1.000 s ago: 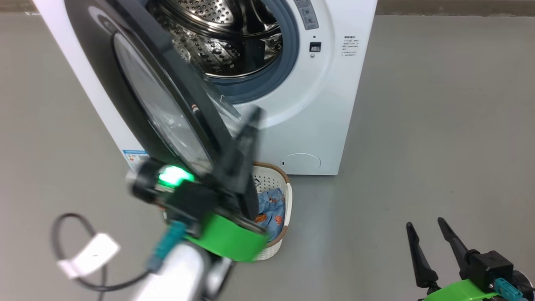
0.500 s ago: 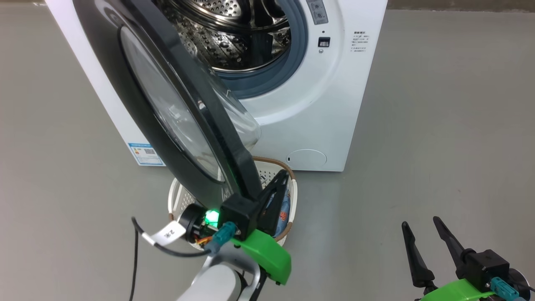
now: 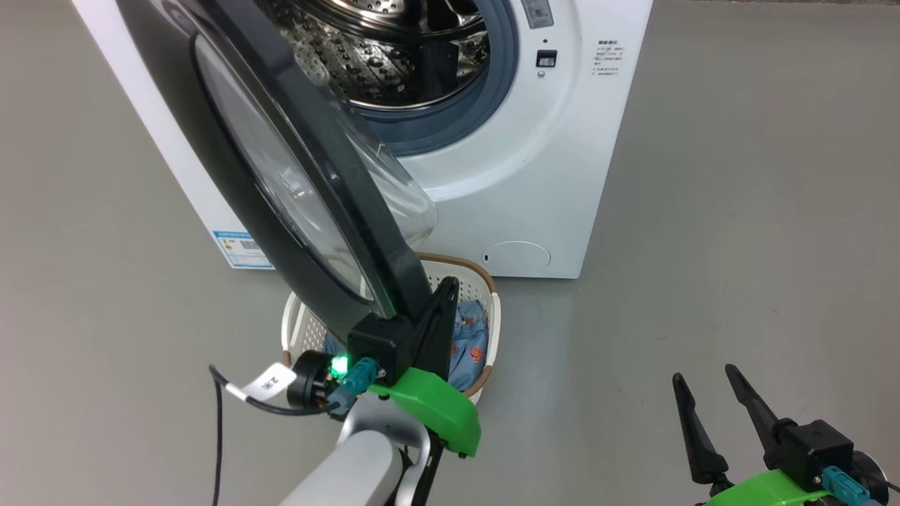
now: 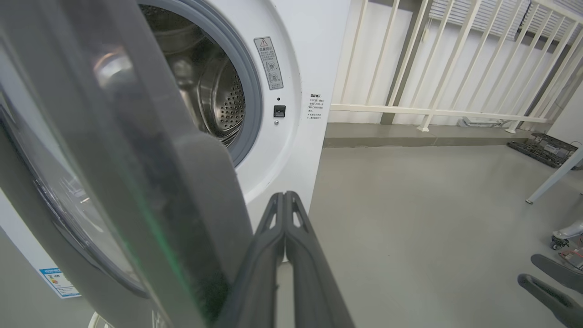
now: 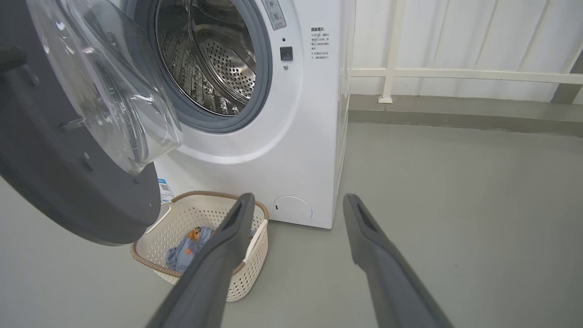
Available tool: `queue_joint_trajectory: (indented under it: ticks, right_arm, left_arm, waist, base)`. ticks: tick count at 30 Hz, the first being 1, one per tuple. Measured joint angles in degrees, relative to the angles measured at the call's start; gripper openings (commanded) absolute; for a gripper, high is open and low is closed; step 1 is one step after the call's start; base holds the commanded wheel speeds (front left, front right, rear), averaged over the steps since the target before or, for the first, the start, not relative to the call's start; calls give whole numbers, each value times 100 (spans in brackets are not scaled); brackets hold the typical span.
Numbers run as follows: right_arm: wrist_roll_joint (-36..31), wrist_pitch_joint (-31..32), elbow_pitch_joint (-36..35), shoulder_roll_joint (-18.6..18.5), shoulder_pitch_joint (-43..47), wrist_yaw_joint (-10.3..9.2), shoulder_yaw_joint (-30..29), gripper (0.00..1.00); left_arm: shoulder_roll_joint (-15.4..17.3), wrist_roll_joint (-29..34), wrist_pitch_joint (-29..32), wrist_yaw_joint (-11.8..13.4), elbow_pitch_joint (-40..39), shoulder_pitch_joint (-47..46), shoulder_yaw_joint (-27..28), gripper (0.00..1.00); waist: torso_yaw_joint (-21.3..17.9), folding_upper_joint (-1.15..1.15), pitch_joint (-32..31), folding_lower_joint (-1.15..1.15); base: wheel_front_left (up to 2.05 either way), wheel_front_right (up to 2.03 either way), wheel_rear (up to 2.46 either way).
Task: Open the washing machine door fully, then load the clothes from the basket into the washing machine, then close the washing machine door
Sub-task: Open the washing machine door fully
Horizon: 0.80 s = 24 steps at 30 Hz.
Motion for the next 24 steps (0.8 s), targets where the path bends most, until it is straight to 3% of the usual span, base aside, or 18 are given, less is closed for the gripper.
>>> queue_joint_trajectory:
  ticks: [11,24]
  right_arm:
    - [2,-43,38,0,0,0,10,100]
    - [60,-92,111,0,-1,0,8,100]
  left_arm:
    - [32,-70,-124,192,-76,70,-76,0]
    - [449,-60,-118,549,-802,699,-96,0]
  waist:
    - [50,0,6,0]
    - [112,0,34,0]
  base:
    - [0,0,0]
    - [0,0,0]
